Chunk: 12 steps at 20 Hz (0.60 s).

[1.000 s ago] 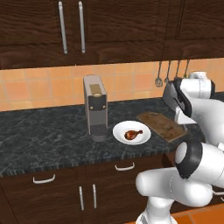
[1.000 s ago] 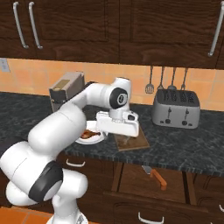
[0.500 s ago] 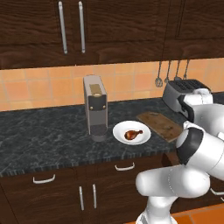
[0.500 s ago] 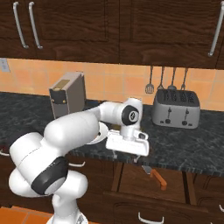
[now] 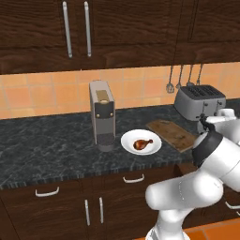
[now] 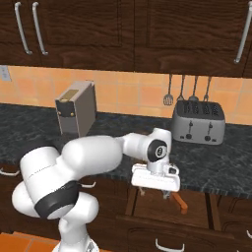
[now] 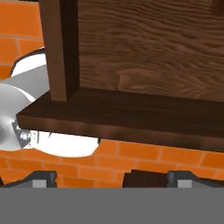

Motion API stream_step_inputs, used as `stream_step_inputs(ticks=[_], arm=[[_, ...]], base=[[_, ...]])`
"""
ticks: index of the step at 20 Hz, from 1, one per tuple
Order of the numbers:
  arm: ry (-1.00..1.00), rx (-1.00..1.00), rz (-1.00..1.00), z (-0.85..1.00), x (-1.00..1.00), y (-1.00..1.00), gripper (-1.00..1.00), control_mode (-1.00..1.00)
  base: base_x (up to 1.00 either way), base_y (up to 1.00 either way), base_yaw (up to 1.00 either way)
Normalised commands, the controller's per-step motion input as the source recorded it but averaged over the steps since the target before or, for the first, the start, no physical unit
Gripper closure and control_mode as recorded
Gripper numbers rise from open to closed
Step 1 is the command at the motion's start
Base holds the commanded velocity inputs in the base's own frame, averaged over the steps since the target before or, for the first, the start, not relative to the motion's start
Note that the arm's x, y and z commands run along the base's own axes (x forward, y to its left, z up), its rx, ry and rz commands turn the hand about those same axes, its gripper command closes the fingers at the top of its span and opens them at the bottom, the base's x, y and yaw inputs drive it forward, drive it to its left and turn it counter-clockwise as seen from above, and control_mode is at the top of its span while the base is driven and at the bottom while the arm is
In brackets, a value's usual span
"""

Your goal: Pick up the knife from the drawer and place it on the cutting board. Then place the meat from the plate to the cutting board.

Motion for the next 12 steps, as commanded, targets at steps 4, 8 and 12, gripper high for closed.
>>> stream_step_inputs(ticks=[4, 8, 12], arm=[[-0.09, 0.05, 0.09, -0.54, -0.01, -0.33, -1.0, -1.0], [-0.25, 0.01, 0.04, -0.28, -0.04, -0.05, -1.0, -1.0], [-0.08, 0.0, 0.01, -0.25, 0.0, 0.0, -1.0, -1.0]], base=[[0.0, 0.0, 0.0], [0.0, 0.0, 0.0], [0.0, 0.0, 0.0]])
